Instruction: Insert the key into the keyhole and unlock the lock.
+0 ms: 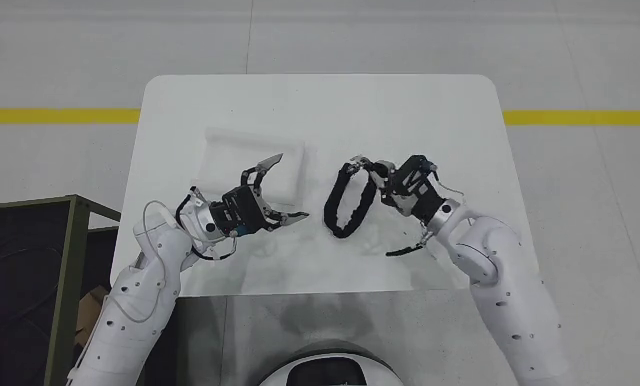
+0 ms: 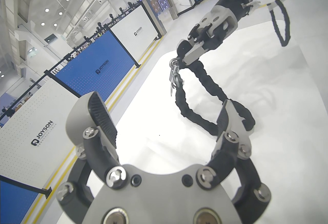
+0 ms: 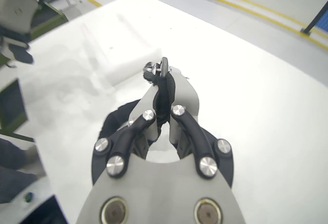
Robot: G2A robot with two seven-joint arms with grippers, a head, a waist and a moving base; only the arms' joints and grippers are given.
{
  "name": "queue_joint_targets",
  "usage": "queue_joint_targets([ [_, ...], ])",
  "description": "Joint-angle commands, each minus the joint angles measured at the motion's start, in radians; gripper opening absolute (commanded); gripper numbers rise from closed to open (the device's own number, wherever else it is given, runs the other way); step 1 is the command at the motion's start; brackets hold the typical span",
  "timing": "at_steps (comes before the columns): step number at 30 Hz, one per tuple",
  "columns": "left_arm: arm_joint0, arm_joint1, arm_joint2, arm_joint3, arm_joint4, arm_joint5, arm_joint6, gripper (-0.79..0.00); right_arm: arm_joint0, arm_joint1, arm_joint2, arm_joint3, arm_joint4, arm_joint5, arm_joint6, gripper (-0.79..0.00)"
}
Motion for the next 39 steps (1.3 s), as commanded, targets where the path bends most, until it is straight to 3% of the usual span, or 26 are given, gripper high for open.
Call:
queue_joint_targets([
  [1, 0.000, 0.000, 0.000, 0.000, 0.000, 0.000, 0.000, 0.000, -0.015, 0.001, -0.036, 0.015, -0.238, 0.063, -0.083, -0.785],
  [3, 0.000, 0.000, 0.000, 0.000, 0.000, 0.000, 0.000, 0.000, -0.025, 0.001, -0.056, 0.035, -0.314, 0.123, -0.145, -0.785],
  [5, 0.000, 0.000, 0.000, 0.000, 0.000, 0.000, 0.000, 0.000, -0.034, -0.003, -0.052, 0.051, -0.267, 0.164, -0.185, -0.785],
  [8, 0.000, 0.000, 0.000, 0.000, 0.000, 0.000, 0.000, 0.000, -0.030, -0.010, -0.015, 0.077, -0.118, 0.220, -0.162, -0.785],
  [13, 0.000, 0.000, 0.000, 0.000, 0.000, 0.000, 0.000, 0.000, -0.005, -0.027, 0.002, 0.158, 0.245, 0.223, -0.058, -0.785],
  [14, 0.000, 0.000, 0.000, 0.000, 0.000, 0.000, 0.000, 0.000, 0.006, -0.030, 0.004, 0.176, 0.290, 0.231, -0.038, -0.523],
  [15, 0.000, 0.000, 0.000, 0.000, 0.000, 0.000, 0.000, 0.000, 0.015, -0.031, 0.001, 0.195, 0.312, 0.238, -0.008, -0.175],
  [16, 0.000, 0.000, 0.000, 0.000, 0.000, 0.000, 0.000, 0.000, 0.024, -0.033, 0.001, 0.205, 0.329, 0.253, 0.008, 0.000],
  [22, 0.000, 0.000, 0.000, 0.000, 0.000, 0.000, 0.000, 0.000, 0.014, -0.038, 0.035, 0.200, 0.429, 0.323, -0.011, 0.000],
  [29, 0.000, 0.000, 0.000, 0.000, 0.000, 0.000, 0.000, 0.000, -0.042, -0.042, 0.026, 0.108, 0.337, 0.404, -0.154, 0.000],
  [30, 0.000, 0.000, 0.000, 0.000, 0.000, 0.000, 0.000, 0.000, -0.038, -0.041, 0.030, 0.117, 0.337, 0.404, -0.145, -0.082],
  [34, 0.000, 0.000, 0.000, 0.000, 0.000, 0.000, 0.000, 0.000, -0.042, -0.042, 0.026, 0.107, 0.337, 0.404, -0.155, -0.007],
  [39, 0.000, 0.000, 0.000, 0.000, 0.000, 0.000, 0.000, 0.000, -0.042, -0.042, 0.026, 0.108, 0.337, 0.404, -0.154, -0.001],
])
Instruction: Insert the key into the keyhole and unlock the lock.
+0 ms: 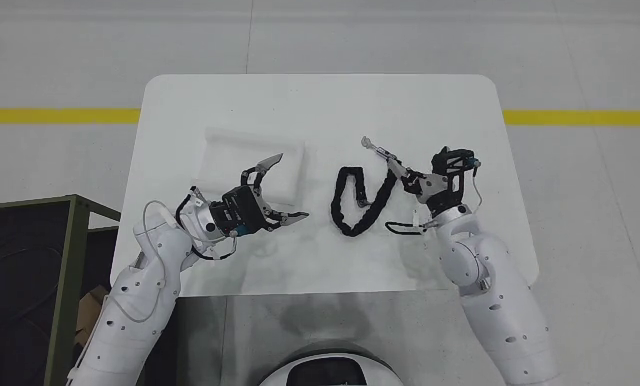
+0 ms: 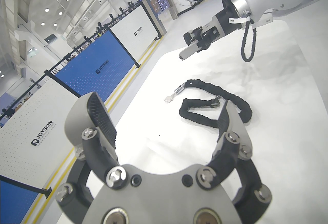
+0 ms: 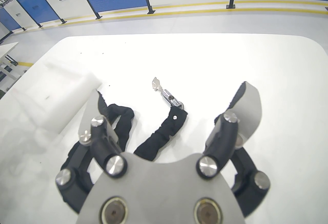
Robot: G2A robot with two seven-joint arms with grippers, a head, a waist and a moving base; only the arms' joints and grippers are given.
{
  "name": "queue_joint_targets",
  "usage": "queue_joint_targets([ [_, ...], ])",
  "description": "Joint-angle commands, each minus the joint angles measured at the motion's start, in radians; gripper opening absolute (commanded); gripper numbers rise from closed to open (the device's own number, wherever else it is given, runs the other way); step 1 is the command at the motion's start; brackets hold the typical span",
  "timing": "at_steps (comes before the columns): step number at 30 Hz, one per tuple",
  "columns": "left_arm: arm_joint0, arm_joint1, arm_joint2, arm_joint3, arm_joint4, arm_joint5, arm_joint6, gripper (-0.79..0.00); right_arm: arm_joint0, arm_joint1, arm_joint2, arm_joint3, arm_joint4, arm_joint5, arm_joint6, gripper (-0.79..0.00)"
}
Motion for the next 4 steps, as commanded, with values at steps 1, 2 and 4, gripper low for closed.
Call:
queue_joint_targets([
  [1, 0.000, 0.000, 0.000, 0.000, 0.000, 0.000, 0.000, 0.000, 0.000, 0.000, 0.000, 0.000, 0.000, 0.000, 0.000, -0.001],
  [2, 0.000, 0.000, 0.000, 0.000, 0.000, 0.000, 0.000, 0.000, 0.000, 0.000, 0.000, 0.000, 0.000, 0.000, 0.000, -0.001],
  [4, 0.000, 0.000, 0.000, 0.000, 0.000, 0.000, 0.000, 0.000, 0.000, 0.000, 0.000, 0.000, 0.000, 0.000, 0.000, -0.001],
])
